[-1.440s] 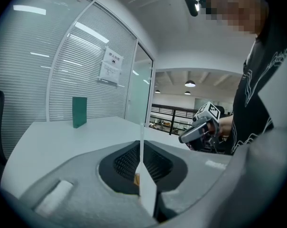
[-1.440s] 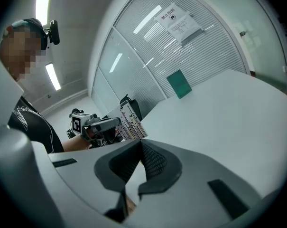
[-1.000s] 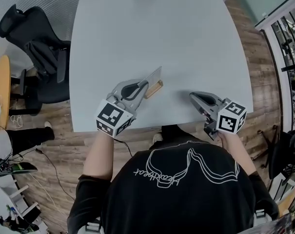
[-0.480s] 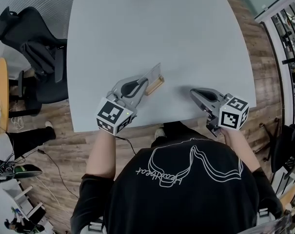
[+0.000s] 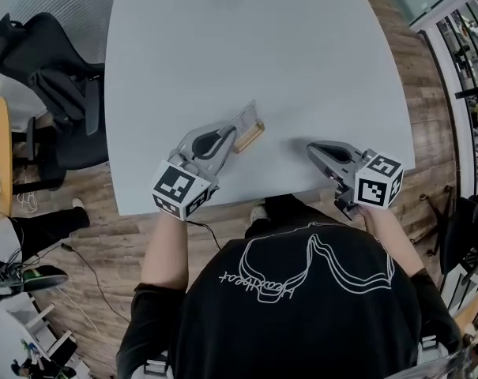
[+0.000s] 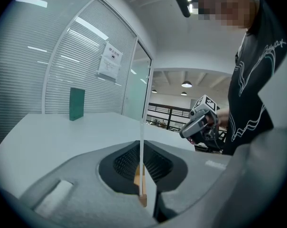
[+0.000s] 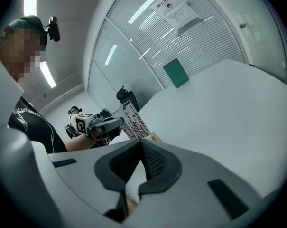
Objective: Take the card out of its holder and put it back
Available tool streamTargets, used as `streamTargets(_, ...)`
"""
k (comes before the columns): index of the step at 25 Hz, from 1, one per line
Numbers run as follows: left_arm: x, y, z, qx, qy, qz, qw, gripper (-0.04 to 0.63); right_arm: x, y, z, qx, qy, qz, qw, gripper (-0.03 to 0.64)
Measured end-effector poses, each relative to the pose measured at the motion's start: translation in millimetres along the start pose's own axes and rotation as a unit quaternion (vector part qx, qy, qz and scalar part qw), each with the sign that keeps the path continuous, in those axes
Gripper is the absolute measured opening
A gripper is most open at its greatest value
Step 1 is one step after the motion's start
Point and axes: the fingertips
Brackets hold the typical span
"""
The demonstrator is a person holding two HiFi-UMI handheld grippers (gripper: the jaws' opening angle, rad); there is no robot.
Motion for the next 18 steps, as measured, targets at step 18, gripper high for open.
streamTargets(18,-21.9,1.5,9.0,0.004,-0.006,-0.01,0.9999,0.025,-6.7,4.7,-0.3,-0.011,-0.009,0.012,1.0,0.009)
Point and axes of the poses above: the fingertips, and each gripper's own axes: z forward along the fingers, y to its right, x out of its top, and after that the axes turned 10 degrees about x, right-handed
